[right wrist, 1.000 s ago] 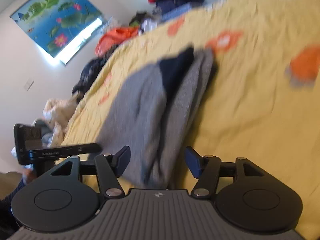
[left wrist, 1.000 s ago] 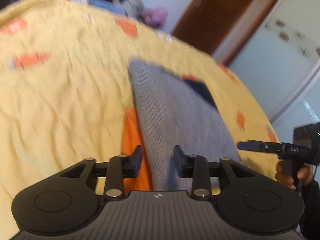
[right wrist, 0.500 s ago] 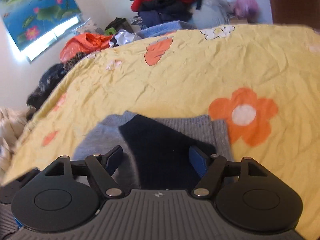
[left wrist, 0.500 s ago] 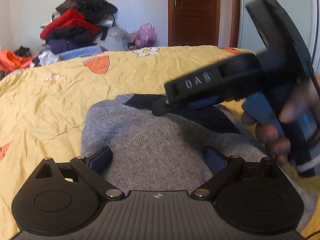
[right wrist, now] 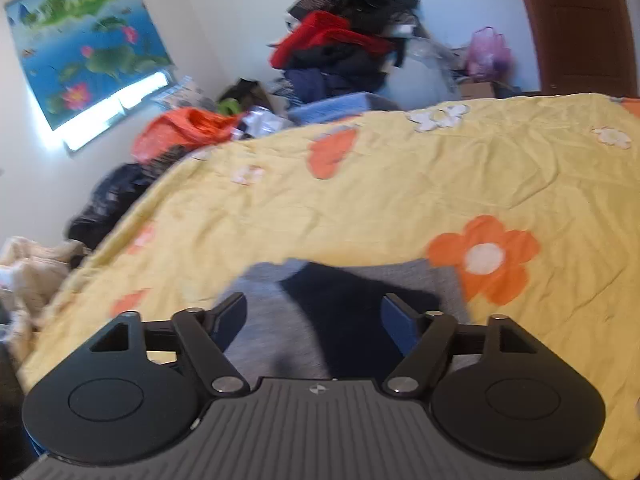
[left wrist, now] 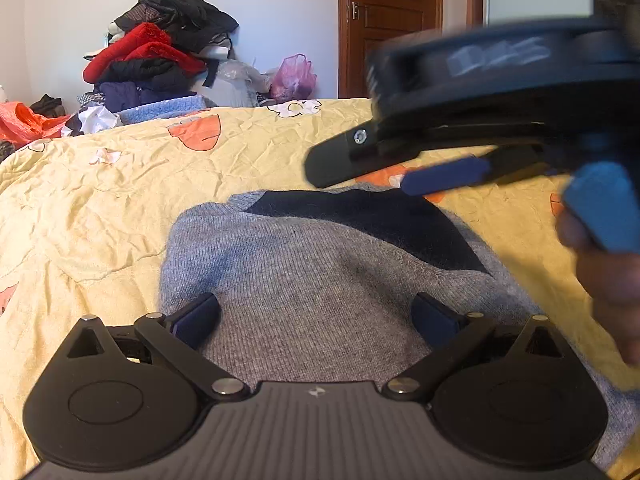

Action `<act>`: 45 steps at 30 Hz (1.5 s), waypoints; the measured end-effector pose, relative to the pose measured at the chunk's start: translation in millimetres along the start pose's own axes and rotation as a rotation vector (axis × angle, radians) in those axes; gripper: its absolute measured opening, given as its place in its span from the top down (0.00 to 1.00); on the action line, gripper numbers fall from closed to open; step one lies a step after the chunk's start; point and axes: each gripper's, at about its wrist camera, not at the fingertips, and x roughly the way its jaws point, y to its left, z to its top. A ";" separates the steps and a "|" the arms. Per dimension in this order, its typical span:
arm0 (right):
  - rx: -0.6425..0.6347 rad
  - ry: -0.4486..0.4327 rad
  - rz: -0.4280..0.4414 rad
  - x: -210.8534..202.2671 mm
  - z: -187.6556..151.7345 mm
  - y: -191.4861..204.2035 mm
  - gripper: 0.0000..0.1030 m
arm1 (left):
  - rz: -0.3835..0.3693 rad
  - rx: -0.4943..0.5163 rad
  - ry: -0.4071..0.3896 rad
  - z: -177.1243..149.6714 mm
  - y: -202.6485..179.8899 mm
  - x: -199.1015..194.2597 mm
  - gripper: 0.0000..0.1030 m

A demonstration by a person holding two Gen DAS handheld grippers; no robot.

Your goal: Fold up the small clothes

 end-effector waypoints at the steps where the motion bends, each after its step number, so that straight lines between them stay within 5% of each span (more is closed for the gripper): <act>1: 0.013 0.017 0.027 -0.6 -2.2 2.1 0.17 | 0.001 0.001 0.000 0.1 -0.3 0.1 0.00; 4: 0.042 0.129 0.028 22.0 -14.6 -3.8 0.15 | 0.006 0.016 -0.006 -1.5 -1.6 0.6 0.00; 11: 0.191 0.116 0.056 17.7 -7.3 -22.6 0.23 | 0.021 0.017 -0.061 -8.9 -3.0 -16.7 0.00; 18: -0.051 -0.098 -0.044 -123.5 -60.6 -0.2 0.10 | 0.032 -0.038 -0.160 -56.6 30.8 -108.3 0.00; 21: -0.116 -0.060 -0.127 -184.4 -104.3 -5.7 0.10 | 0.076 -0.059 -0.140 -85.0 48.8 -137.8 0.00; 26: -0.269 0.124 -0.425 -272.8 -163.5 -13.9 0.12 | 0.184 -0.126 -0.121 -116.5 84.7 -182.7 0.00; 29: -0.416 0.188 -0.675 -333.0 -170.9 -17.6 0.09 | 0.300 0.024 -0.130 -116.0 111.6 -208.0 0.00; 32: -0.549 0.173 -0.966 -365.7 -162.3 -28.9 0.07 | 0.448 0.080 -0.134 -98.1 137.4 -222.6 0.00; 35: -0.661 0.038 -1.087 -357.8 -152.3 -22.7 0.03 | 0.398 -0.076 -0.164 -88.3 138.6 -228.4 0.00; 37: -0.638 -0.075 -0.992 -336.4 -148.2 -10.2 0.01 | 0.326 -0.165 -0.159 -90.2 122.2 -219.9 0.00; 39: -0.535 -0.132 -0.786 -300.8 -145.6 2.9 0.01 | 0.292 -0.240 -0.109 -96.1 96.7 -201.0 0.00; 42: -0.340 -0.086 -0.478 -235.8 -149.8 18.2 0.02 | 0.188 -0.343 -0.012 -109.7 60.4 -167.9 0.00; 45: -0.223 -0.031 -0.383 -177.9 -157.2 36.8 0.02 | 0.130 -0.348 0.025 -117.3 30.1 -147.1 0.00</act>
